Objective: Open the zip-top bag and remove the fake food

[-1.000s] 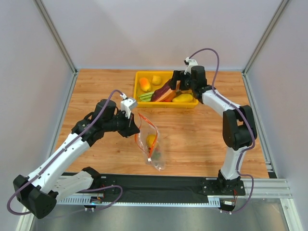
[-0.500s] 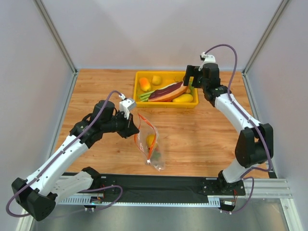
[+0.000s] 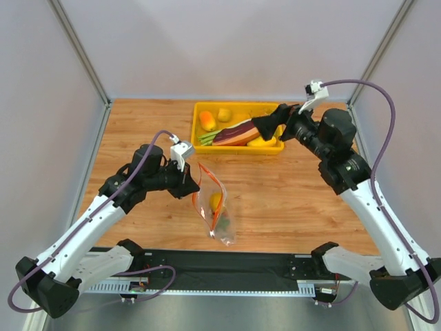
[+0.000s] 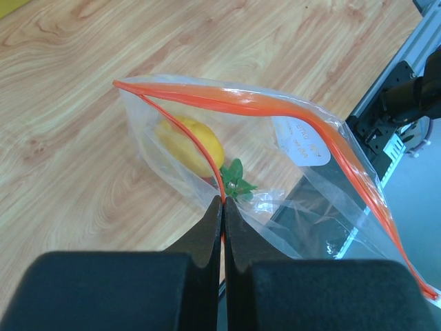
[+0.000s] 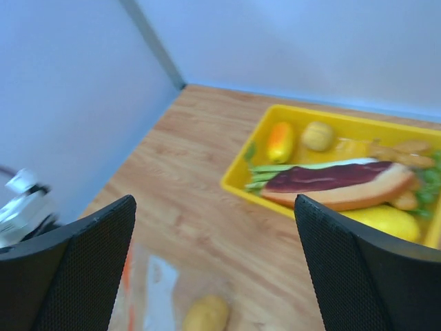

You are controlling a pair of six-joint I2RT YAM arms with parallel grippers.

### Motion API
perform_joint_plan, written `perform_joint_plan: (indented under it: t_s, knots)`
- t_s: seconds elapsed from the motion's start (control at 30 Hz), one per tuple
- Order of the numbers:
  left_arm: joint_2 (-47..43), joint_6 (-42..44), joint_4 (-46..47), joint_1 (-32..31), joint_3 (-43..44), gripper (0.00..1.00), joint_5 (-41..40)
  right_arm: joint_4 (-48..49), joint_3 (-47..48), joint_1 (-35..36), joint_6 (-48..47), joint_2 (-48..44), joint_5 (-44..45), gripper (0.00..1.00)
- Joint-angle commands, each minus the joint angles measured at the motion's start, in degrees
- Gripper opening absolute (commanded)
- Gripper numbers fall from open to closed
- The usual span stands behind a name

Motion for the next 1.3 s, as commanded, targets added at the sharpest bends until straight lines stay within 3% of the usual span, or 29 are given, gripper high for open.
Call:
perform_joint_plan:
  t_s: [0.0, 0.13, 0.5, 0.7, 0.93, 1.27]
  knots:
    - [-1.5, 0.5, 2.2, 0.2, -0.4, 0.00, 1.6, -5.3, 1.2, 7.6, 2.4, -1.5, -6.7, 0.97]
    - [-1.9, 0.4, 2.5, 0.2, -0.5, 0.00, 1.8, -5.9, -0.9, 20.0, 4.7, -2.0, -5.9, 0.95]
    - [-1.8, 0.2, 2.6, 0.2, -0.5, 0.00, 2.2, -1.3, -5.8, 35.8, 12.3, 3.7, -12.0, 0.78]
    - [-1.9, 0.3, 2.5, 0.2, -0.7, 0.00, 2.3, 0.1, -8.1, 37.3, 14.2, 8.9, -12.8, 0.70]
    - [-2.0, 0.3, 2.7, 0.2, -0.8, 0.00, 3.0, -6.3, -7.7, 37.2, 12.4, 11.1, -2.3, 0.66]
    - [-1.4, 0.5, 2.3, 0.1, -0.9, 0.00, 2.8, -8.0, -12.8, 35.9, 12.4, 7.9, 9.3, 0.68]
